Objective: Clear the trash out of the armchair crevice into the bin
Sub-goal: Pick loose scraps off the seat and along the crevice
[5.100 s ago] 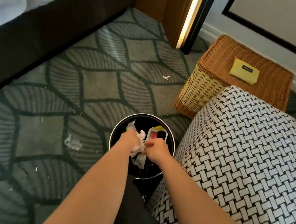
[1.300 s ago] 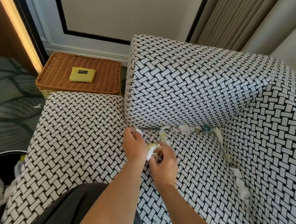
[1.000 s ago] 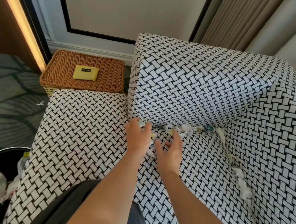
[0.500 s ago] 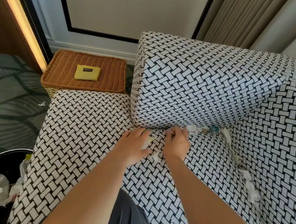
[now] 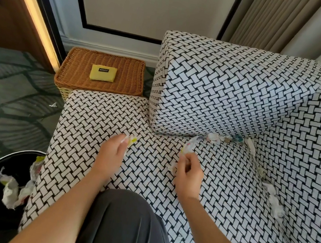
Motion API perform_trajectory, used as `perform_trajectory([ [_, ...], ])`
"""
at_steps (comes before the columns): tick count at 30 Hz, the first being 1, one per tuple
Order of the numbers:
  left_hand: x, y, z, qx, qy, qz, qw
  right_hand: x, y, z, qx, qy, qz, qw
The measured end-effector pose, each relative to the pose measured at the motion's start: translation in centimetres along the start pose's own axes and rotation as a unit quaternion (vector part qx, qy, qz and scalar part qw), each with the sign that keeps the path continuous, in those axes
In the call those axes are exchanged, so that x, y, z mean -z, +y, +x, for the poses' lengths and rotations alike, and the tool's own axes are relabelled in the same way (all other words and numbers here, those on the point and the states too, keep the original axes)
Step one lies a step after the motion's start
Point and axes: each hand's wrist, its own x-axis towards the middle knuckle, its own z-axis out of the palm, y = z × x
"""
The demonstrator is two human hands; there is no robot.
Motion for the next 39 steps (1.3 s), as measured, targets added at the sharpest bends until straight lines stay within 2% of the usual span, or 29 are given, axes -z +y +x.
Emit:
perform_trajectory([
  [3,0.4,0.3,-0.5,0.024,0.021,-0.05,0.998,1.1,-0.8,-2.1,-0.064,0.015,0.077,0.995],
  [6,0.5,0.5,-1.0,0.019,0.004,-0.046,0.999,1.7,-0.6,-3.3,-0.073,0.012,0.075,0.994],
  [10,0.3,0.2,-1.1,0.0,-0.035,0.007,0.999,1.8,-0.3,-1.2,-0.048,-0.031,-0.121,0.991],
  [11,0.2,0.2,-1.2,0.001,-0.052,0.031,0.998,1.8,-0.2,-0.3,-0.046,-0.043,-0.198,0.978],
  [14,0.0,-0.1,-1.4,-0.011,-0.058,0.07,0.996,2.1,-0.3,2.1,-0.042,-0.05,-0.411,0.909],
  [16,-0.1,-0.4,-1.3,-0.024,-0.049,0.079,0.995,2.4,0.2,3.0,-0.023,-0.032,-0.488,0.872],
  [18,-0.2,-0.7,-1.2,-0.033,-0.048,0.082,0.995,2.9,1.1,3.8,-0.004,-0.018,-0.523,0.852],
  [23,-0.2,-0.7,-1.0,-0.067,-0.039,0.098,0.992,2.7,2.9,6.3,0.003,0.013,-0.481,0.877],
  [27,-0.2,-0.8,-0.7,-0.088,-0.036,0.112,0.989,2.7,2.8,7.4,0.081,0.008,-0.387,0.918],
  [30,-0.3,-0.9,-0.6,-0.092,-0.035,0.128,0.987,2.8,2.6,7.5,0.14,0.011,-0.33,0.933],
  [36,-0.2,-1.0,-0.7,-0.095,-0.035,0.106,0.989,2.8,2.6,6.3,0.138,0.021,-0.232,0.963],
  [39,-0.2,-1.2,-0.7,-0.098,-0.029,0.071,0.992,2.7,2.8,5.0,0.156,0.008,-0.211,0.965],
])
